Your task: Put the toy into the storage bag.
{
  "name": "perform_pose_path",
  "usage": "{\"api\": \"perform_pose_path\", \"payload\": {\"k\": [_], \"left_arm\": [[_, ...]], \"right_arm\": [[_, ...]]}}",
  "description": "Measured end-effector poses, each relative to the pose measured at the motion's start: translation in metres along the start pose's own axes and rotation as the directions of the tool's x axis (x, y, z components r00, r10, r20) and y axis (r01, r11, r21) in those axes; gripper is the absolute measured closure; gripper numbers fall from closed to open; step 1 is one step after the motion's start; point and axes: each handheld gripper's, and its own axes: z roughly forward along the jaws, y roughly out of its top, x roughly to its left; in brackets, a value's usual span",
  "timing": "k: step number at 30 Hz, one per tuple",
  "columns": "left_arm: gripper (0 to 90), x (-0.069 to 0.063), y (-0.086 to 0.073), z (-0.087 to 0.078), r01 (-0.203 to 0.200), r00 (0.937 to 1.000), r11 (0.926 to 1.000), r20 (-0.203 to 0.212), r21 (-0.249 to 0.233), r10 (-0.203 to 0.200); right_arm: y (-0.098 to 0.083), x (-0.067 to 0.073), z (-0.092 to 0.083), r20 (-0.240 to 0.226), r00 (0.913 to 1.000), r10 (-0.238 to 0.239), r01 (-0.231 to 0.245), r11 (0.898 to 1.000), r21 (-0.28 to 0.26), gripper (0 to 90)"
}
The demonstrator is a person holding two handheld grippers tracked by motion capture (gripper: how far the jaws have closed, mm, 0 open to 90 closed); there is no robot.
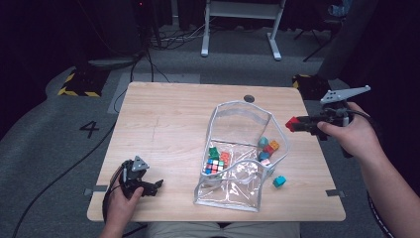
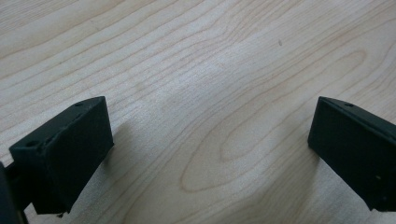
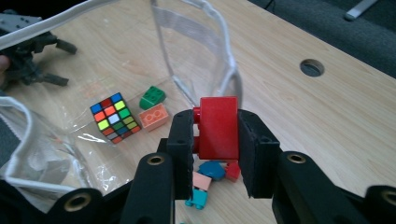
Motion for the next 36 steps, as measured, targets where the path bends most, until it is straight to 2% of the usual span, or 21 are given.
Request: {"api": "perform_pose_path", "payload": {"k": [6, 14, 23, 27, 30, 32, 36], "left_arm": [[0.0, 0.0, 0.0, 0.0, 0.0, 1.0, 1.0, 0.0, 0.0, 0.0], [0.0, 0.0, 0.0, 0.0, 0.0, 1.0, 1.0, 0.0, 0.0, 0.0], [0.0, 0.0, 0.0, 0.0, -0.001, 1.0, 1.0, 0.0, 0.001, 0.001], [0.1, 0.0, 0.0, 0.0, 0.0, 1.0, 1.0, 0.0, 0.001, 0.0], [0.1, 0.0, 0.0, 0.0, 0.0, 1.0, 1.0, 0.0, 0.0, 0.0], [0.0, 0.0, 0.0, 0.0, -0.001, 1.0, 1.0, 0.0, 0.0, 0.001], [0.0, 0.0, 0.0, 0.0, -0.001, 1.0, 1.0, 0.0, 0.0, 0.001]], "right_arm": [[0.017, 0.02, 0.011, -0.06, 0.9967, -0.055, 0.055, 0.998, 0.001, 68.9], [0.035, 0.042, 0.037, -0.138, 0.9853, -0.1, 0.104, 0.994, 0.02, 68.9], [0.05, 0.065, 0.07, -0.219, 0.9612, -0.167, 0.177, 0.984, 0.026, 68.9], [0.054, 0.075, 0.085, -0.246, 0.9485, -0.2, 0.215, 0.976, 0.036, 68.9], [0.056, 0.082, 0.096, -0.271, 0.9423, -0.196, 0.218, 0.974, 0.053, 68.9], [0.058, 0.086, 0.103, -0.283, 0.9346, -0.215, 0.24, 0.969, 0.056, 68.9], [0.061, 0.098, 0.114, -0.318, 0.9221, -0.221, 0.253, 0.965, 0.064, 68.9]]}}
